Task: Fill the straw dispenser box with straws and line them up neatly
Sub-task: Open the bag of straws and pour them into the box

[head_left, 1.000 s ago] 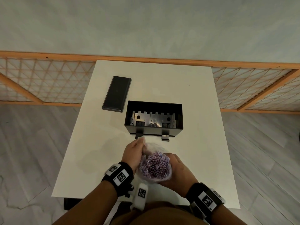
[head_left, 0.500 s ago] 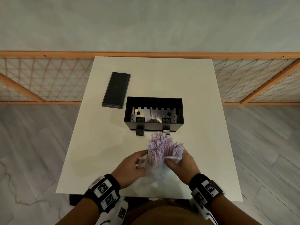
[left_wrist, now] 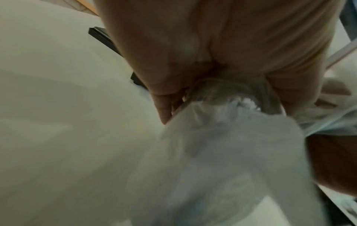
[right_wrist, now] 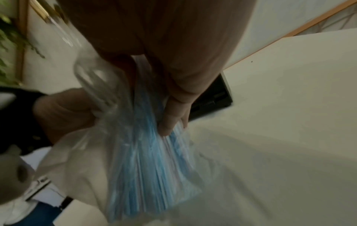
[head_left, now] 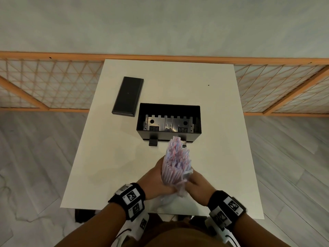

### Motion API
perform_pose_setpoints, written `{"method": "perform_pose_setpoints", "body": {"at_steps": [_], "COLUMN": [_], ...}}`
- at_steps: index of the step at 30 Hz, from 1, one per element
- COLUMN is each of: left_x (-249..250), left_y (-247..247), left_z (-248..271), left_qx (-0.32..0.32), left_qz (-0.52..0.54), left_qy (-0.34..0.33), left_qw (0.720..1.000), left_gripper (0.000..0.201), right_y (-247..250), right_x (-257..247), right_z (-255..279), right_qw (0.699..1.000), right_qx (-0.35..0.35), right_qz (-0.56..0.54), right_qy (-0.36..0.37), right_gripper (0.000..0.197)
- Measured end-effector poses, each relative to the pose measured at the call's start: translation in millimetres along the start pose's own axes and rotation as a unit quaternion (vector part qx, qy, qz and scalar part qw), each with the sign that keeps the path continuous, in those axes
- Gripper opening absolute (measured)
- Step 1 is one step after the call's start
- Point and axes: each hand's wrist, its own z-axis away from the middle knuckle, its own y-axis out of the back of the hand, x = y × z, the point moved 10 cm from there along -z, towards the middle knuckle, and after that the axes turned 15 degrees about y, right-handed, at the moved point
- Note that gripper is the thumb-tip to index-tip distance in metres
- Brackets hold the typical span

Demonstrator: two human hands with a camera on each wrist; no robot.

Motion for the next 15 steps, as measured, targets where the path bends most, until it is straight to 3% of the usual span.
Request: {"method": "perform_pose_setpoints", "body": {"at_steps": [5, 7, 11, 12, 15], "left_x": [13, 27, 34, 35, 45], "left_y": [27, 36, 50, 51, 52], "left_z": [13, 25, 44, 46, 52], "left_qx": [0.013, 0.017, 0.015, 0.006, -0.02], "left_qz": [0.068, 0.101, 0.186, 0.207, 0.25], "left_qy": [-0.007, -0.013, 0.007, 0.013, 0.025], "left_qw": [0.998, 0.995, 0.982, 0.978, 0.968], "left_gripper": [0.071, 0.057, 0.046, 0.044, 0.042], "right_y": [22, 32, 58, 61, 55], "right_x": [-41, -62, -101, -111, -140], "right_z": [10, 8, 13, 15, 23], "right_qw": [0.995, 0.993, 0.985, 0.984, 0.965], "right_qx": [0.053, 0.067, 0.113, 0.096, -0.024], "right_qz": [-0.081, -0.057, 0.016, 0.044, 0.183], "right_qy": [0.039, 0.072, 0.129, 0.146, 0.187], "right_gripper": [0.034, 0.03, 0.025, 0.03, 0.075]}}
